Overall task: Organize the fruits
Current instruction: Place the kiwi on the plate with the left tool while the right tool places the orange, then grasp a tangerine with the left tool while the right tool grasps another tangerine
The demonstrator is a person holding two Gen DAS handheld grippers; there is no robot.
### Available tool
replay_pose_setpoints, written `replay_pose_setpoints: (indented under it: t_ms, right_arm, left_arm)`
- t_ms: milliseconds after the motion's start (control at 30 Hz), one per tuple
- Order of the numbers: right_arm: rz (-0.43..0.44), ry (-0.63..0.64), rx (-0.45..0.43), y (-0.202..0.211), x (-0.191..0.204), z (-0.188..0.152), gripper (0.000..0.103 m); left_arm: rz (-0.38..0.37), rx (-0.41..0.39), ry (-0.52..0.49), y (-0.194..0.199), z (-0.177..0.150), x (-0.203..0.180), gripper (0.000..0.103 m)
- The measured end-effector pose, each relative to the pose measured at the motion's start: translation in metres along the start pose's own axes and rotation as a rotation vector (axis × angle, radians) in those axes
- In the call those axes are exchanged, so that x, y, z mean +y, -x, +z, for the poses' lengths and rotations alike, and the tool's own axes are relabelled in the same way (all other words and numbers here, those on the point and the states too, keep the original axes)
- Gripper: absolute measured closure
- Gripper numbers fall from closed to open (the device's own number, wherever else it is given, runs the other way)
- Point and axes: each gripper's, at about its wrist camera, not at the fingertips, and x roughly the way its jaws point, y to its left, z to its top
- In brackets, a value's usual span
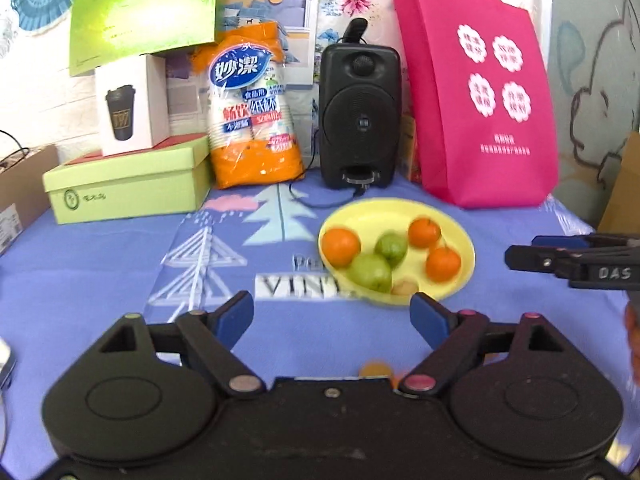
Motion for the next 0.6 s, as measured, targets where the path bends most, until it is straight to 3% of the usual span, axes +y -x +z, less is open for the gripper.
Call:
replay_pose_setpoints:
  t_ms: [267,400,533,600]
  right_arm:
    - [0.080,0.080,0.075,0.036,0.034,-0.057,0.038]
    - [0.078,0.093,0.113,0.045,0.040,-0.073,0.038]
    - [0.080,0.104,0.139,0.045,0.045,-0.077,0.038]
    - [0.105,0.134,0.136,0.043,0.054,-0.077,0.038]
  left_arm:
    - [-0.061,0.007,-0.020,0.032,-0.050,0.001,0.019]
    - [-0.031,0.024,-0.074,0.028,-0.061,-0.003,0.030]
    - [0.007,0.085,-0.044,0.010,-0.063,-0.001,0.045]
    - [0.004,0.090,-0.038,0.005,-0.064,-0.002,0.045]
